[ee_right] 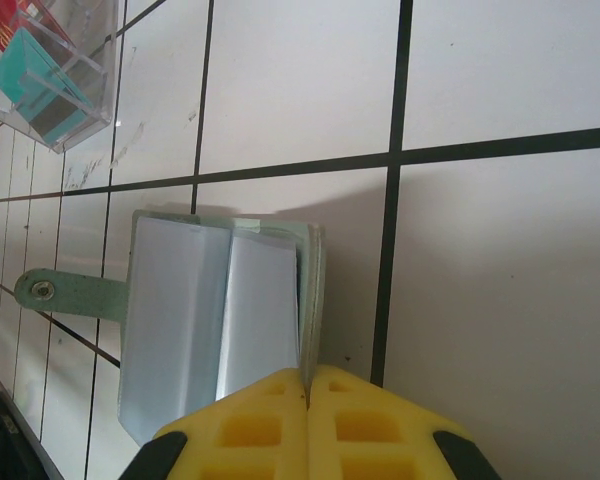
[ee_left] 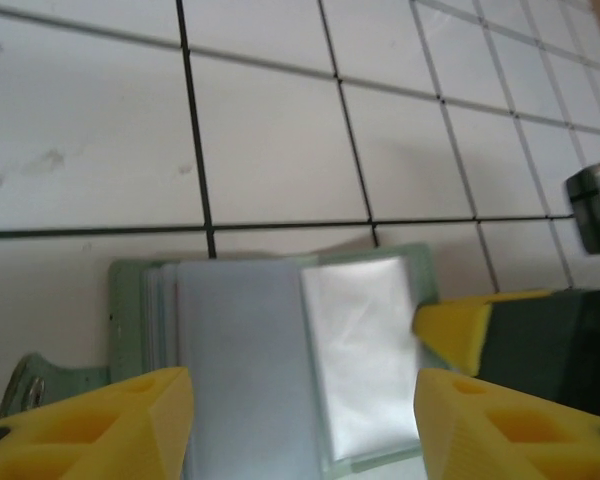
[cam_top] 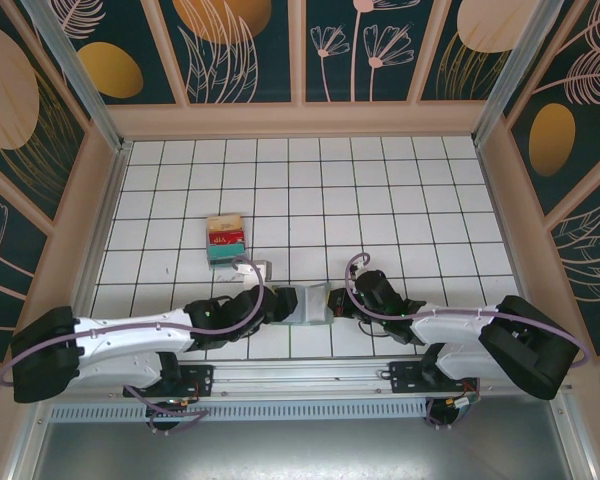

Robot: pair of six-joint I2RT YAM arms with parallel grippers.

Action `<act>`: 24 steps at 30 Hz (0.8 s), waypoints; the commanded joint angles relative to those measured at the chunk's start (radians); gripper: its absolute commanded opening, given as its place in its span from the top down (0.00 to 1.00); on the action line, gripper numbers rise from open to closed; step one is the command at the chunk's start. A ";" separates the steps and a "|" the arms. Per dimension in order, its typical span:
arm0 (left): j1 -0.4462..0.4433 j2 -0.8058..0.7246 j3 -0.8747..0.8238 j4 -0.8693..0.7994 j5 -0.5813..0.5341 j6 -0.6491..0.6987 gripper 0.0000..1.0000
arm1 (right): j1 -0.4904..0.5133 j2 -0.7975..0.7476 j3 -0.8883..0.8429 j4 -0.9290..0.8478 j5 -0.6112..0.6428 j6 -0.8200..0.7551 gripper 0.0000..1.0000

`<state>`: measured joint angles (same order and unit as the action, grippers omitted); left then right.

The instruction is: Take the credit cards out of the card holder

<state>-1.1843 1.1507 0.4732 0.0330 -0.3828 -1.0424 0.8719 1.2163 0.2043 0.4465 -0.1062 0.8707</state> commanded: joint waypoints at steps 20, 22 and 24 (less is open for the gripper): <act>0.003 0.207 -0.012 0.117 0.079 -0.068 0.39 | 0.010 -0.007 -0.002 0.043 -0.016 0.019 1.00; 0.003 0.215 -0.010 0.129 0.085 -0.067 0.40 | 0.009 -0.006 -0.003 0.046 -0.017 0.018 1.00; 0.003 0.220 -0.010 0.140 0.091 -0.065 0.40 | 0.010 -0.004 -0.002 0.047 -0.019 0.018 1.00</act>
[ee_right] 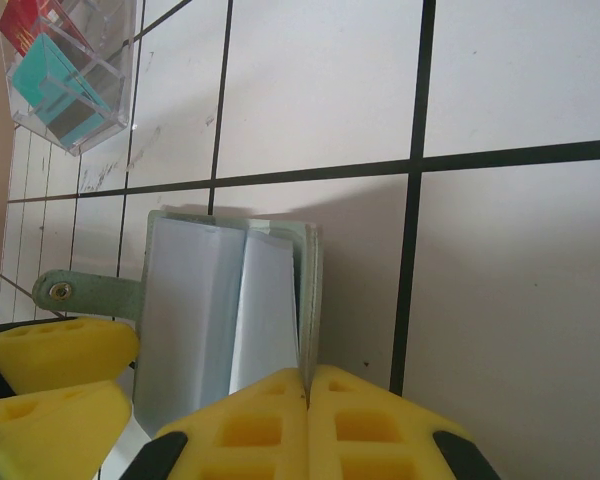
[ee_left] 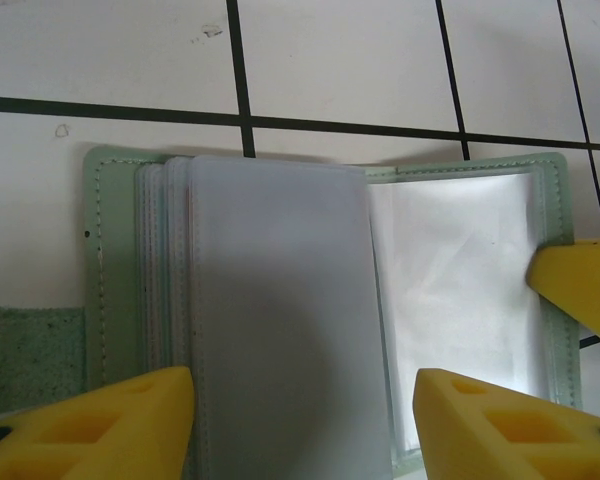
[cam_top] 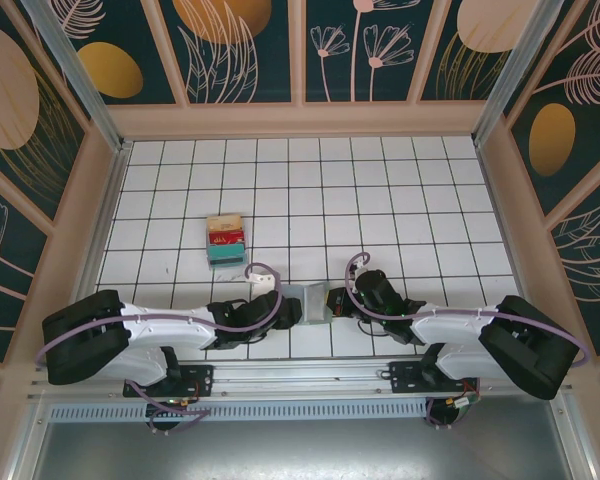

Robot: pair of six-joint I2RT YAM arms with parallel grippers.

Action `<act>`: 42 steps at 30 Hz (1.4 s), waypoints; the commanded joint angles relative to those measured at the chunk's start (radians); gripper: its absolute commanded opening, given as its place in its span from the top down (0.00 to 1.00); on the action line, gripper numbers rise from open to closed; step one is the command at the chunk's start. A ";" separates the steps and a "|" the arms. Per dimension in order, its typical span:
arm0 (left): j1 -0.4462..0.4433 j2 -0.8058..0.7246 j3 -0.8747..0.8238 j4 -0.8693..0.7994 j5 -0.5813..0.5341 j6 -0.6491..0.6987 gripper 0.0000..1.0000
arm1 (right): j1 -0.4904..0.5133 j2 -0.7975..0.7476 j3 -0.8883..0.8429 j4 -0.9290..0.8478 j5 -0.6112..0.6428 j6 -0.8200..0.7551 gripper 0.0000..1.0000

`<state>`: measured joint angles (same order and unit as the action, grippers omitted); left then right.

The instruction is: Take the credit cards out of the card holder

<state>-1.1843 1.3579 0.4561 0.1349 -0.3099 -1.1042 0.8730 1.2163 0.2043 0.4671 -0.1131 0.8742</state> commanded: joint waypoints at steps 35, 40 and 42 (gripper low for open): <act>0.003 -0.101 0.113 0.050 0.087 0.104 0.30 | 0.008 -0.002 0.002 0.016 -0.008 0.007 1.00; 0.006 -0.165 0.076 -0.121 -0.056 0.052 0.21 | 0.008 0.005 0.012 0.012 -0.011 -0.003 1.00; 0.005 -0.172 0.057 -0.136 -0.074 0.049 0.22 | 0.007 0.009 0.020 0.007 -0.013 -0.007 1.00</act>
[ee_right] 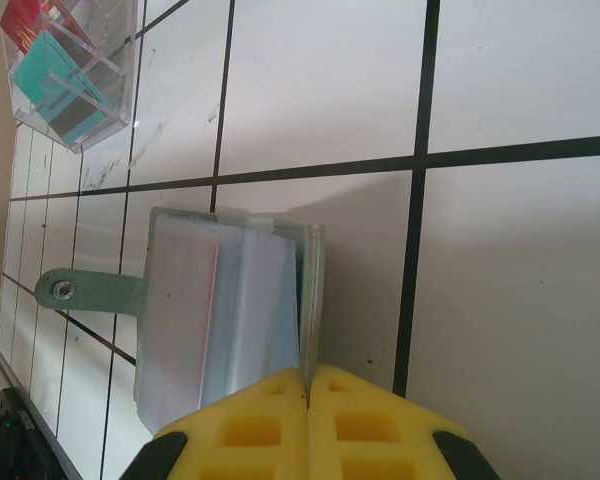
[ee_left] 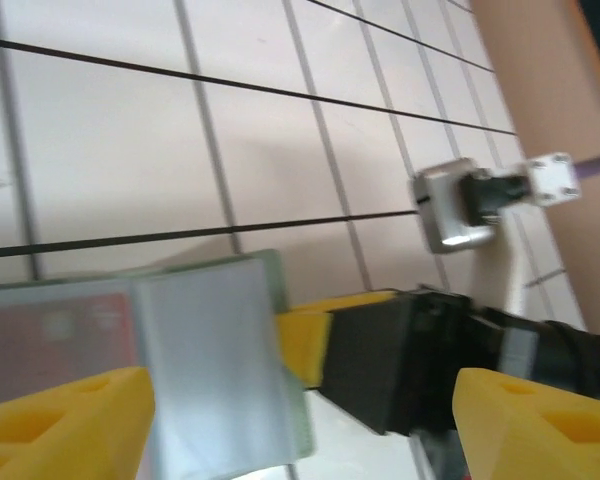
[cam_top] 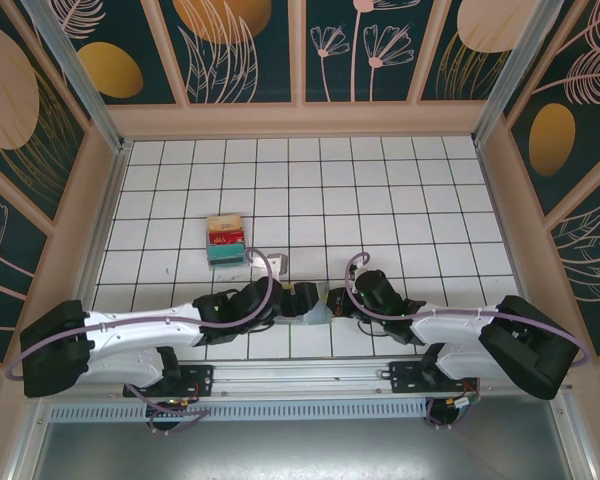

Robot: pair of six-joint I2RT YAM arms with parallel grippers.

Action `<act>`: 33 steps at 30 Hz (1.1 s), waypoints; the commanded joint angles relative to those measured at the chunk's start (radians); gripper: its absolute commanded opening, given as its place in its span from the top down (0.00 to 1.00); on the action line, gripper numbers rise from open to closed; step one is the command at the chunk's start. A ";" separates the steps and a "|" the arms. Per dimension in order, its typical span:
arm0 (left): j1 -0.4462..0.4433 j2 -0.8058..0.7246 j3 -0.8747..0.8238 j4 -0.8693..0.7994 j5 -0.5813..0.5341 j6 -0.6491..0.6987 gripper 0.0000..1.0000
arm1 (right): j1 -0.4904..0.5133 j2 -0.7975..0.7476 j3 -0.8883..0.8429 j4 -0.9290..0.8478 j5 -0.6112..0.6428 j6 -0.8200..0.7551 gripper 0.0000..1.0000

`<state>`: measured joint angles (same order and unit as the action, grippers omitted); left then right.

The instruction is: Take the credit cards out of the card holder

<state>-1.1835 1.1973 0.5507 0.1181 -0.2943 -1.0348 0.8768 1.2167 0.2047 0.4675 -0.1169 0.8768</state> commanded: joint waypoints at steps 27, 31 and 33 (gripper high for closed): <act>0.023 0.136 -0.103 0.058 0.011 -0.027 0.22 | 0.005 0.021 0.016 0.019 -0.013 0.005 1.00; 0.024 0.159 -0.096 0.060 0.024 -0.028 0.22 | 0.005 0.023 0.014 0.024 -0.015 0.006 1.00; 0.022 0.177 -0.086 0.057 0.032 -0.027 0.22 | 0.005 0.023 0.015 0.026 -0.015 0.006 1.00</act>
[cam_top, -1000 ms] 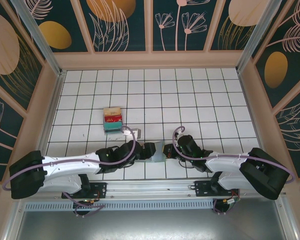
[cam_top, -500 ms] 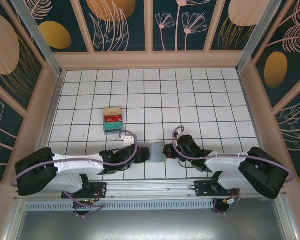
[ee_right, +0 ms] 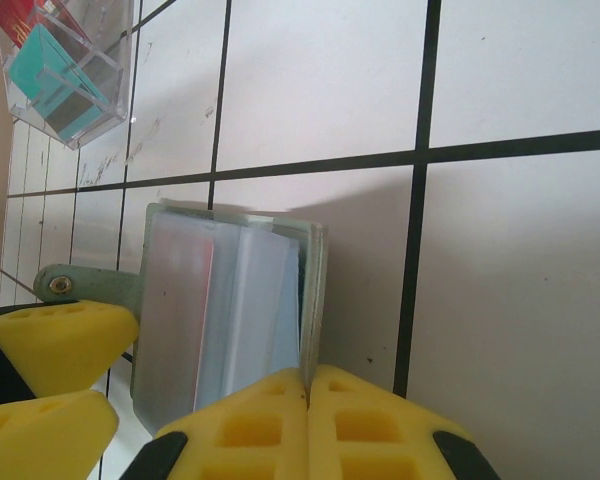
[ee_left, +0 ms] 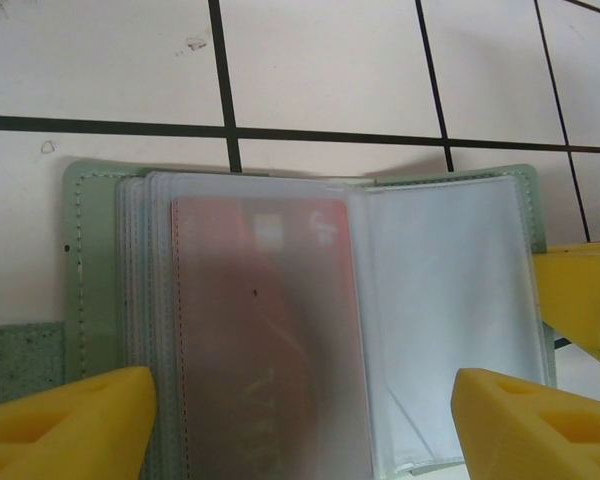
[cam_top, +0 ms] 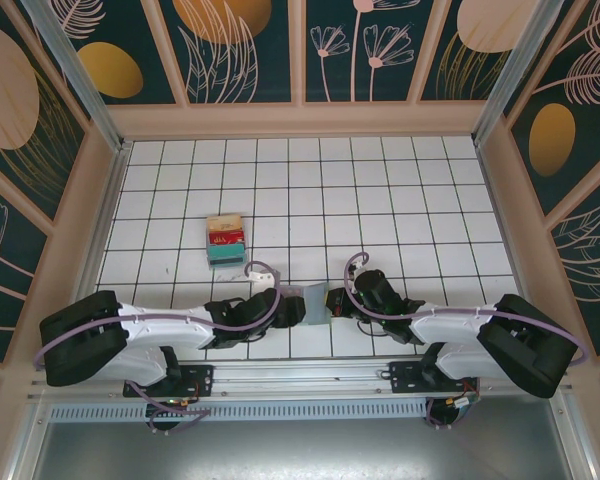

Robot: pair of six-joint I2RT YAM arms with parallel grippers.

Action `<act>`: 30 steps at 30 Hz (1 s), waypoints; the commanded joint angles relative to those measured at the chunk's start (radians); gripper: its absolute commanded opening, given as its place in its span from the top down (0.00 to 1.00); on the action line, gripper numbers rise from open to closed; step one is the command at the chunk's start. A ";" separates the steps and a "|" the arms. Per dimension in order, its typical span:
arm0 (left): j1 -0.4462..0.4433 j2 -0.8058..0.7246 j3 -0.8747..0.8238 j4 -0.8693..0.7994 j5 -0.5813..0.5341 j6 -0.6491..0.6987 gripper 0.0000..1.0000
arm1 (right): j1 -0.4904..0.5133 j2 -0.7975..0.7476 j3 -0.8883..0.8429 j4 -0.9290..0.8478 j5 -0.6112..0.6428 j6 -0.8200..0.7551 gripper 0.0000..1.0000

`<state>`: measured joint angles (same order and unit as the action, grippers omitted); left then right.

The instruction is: Take the credit cards out of the card holder

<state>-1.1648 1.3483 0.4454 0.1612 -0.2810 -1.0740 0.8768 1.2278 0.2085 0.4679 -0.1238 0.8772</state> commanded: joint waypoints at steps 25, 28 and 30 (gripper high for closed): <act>0.004 -0.043 0.044 -0.029 -0.005 0.035 0.15 | 0.005 0.015 0.009 0.027 -0.008 0.010 1.00; 0.004 -0.075 0.044 -0.081 -0.049 0.031 0.15 | 0.007 0.017 0.010 0.028 -0.008 0.011 1.00; 0.004 -0.090 0.043 -0.096 -0.063 0.032 0.15 | 0.007 0.016 0.009 0.029 -0.008 0.012 1.00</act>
<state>-1.1629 1.2850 0.4679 0.1402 -0.2813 -1.0439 0.8768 1.2339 0.2085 0.4683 -0.1242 0.8772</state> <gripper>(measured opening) 0.851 0.050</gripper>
